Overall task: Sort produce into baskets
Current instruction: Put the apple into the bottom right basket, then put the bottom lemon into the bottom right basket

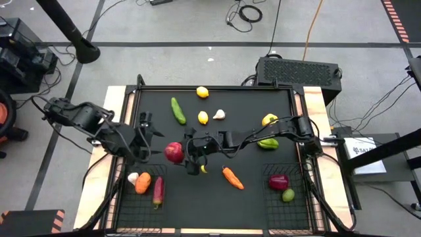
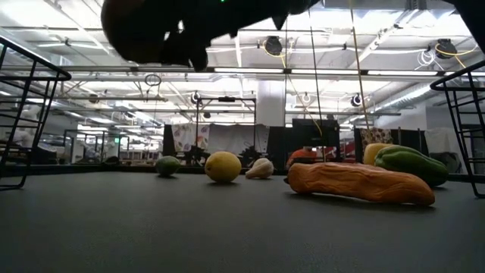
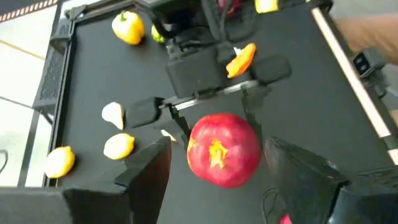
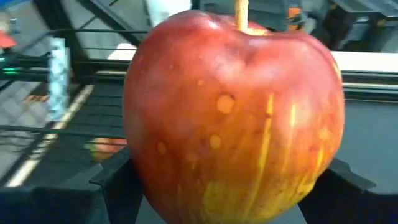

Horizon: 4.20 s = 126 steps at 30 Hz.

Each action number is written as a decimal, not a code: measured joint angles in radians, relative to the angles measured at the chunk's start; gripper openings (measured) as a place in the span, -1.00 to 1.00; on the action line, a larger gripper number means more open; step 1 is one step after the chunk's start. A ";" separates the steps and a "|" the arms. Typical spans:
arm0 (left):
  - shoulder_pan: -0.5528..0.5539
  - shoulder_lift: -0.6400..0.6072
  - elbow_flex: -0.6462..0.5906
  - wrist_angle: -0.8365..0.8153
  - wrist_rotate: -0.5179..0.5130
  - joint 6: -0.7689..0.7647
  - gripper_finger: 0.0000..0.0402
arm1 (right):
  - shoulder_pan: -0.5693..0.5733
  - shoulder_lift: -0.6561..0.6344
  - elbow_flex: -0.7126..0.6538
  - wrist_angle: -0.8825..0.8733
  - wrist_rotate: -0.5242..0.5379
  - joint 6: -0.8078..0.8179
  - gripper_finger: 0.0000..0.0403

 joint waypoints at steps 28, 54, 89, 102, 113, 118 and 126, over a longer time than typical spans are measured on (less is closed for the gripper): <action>-0.205 0.045 0.002 0.029 -0.024 -0.131 0.33 | 0.396 -0.615 0.002 -1.126 0.097 0.396 0.61; -0.205 0.347 0.001 0.161 -0.238 -0.129 0.33 | 1.030 -0.338 0.001 -1.648 0.593 1.557 0.61; -0.187 0.371 0.001 0.238 -0.243 -0.097 0.33 | 1.121 -0.247 0.000 -1.571 0.192 1.849 0.97; -0.148 0.380 0.001 0.270 -0.383 -0.073 0.33 | 1.117 -0.251 0.002 -1.572 0.364 1.774 0.95; 0.033 0.544 0.001 0.264 -0.591 -0.056 0.33 | 1.046 -0.331 0.002 -1.633 0.867 1.727 0.95; 0.176 0.637 0.001 0.290 -0.440 -0.018 0.31 | 0.937 -0.379 0.002 -1.649 1.000 1.571 0.95; 0.360 0.748 0.001 0.366 -0.295 -0.216 0.23 | 0.774 -0.413 0.002 -1.649 1.003 1.146 0.95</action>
